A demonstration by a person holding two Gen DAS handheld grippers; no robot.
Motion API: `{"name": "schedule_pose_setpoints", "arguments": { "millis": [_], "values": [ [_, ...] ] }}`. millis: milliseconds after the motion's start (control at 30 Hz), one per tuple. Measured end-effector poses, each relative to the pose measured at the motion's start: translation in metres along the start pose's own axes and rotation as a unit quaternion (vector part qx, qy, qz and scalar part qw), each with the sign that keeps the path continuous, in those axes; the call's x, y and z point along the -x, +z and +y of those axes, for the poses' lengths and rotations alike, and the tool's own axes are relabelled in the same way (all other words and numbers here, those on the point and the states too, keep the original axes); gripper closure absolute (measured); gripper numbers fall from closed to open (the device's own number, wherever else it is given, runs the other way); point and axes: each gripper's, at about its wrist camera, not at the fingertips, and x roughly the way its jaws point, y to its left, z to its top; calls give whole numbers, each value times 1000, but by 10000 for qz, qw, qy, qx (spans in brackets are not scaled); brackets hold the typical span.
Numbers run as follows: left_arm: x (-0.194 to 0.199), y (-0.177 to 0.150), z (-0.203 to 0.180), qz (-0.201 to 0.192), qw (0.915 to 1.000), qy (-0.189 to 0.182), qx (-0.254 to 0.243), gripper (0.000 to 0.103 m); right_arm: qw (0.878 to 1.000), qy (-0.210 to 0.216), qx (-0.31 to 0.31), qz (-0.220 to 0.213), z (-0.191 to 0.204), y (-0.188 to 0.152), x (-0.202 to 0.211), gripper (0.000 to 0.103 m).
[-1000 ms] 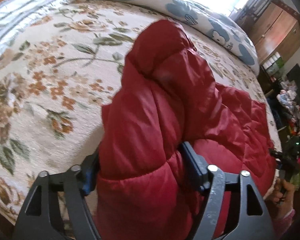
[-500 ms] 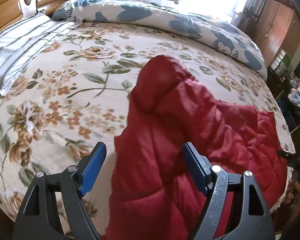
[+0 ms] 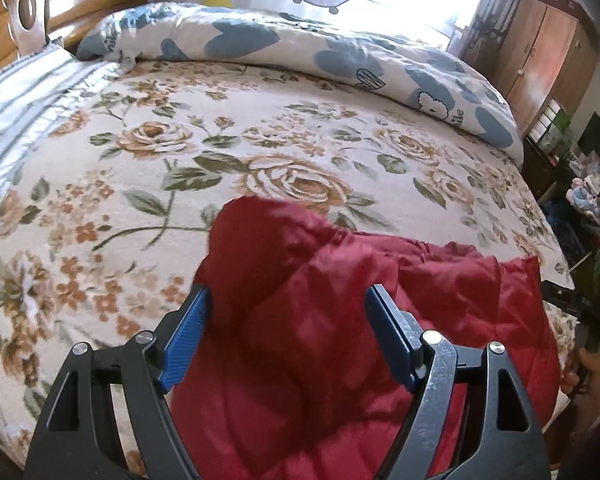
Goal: Fold large clothes
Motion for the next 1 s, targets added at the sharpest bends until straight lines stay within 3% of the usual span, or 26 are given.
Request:
{"name": "schedule_pose_setpoints", "arguments": {
  "millis": [67,133,200,233,267,300,567,733,1000],
  "values": [
    [-13,5,1,121,9999,35,50,25,10000,21,-6,67,1,10,-10,19],
    [-21,7,0,208,9997,106,61,39,9998,81,16,184,2,14,-19,21],
    [-29,7,2,340,9993,148,102,72,9996,95,66,257,4,15,-23,44],
    [-31,6,4,372,9991,178,123,80,9996,-6,87,276,6,15,-24,67],
    [-32,5,6,393,9990,135,151,87,9995,-43,109,279,8,14,-23,82],
    [-30,5,6,364,9992,88,159,90,9997,-50,155,202,12,13,-20,84],
    [-21,27,-7,22,9997,254,49,93,9963,-569,288,-584,29,25,5,90],
    [-59,30,-6,314,9984,460,84,93,9939,-958,311,-439,26,30,-24,90],
    [-94,20,-3,623,9962,587,131,92,9935,-1112,148,-189,12,16,-58,91]
  ]
}}
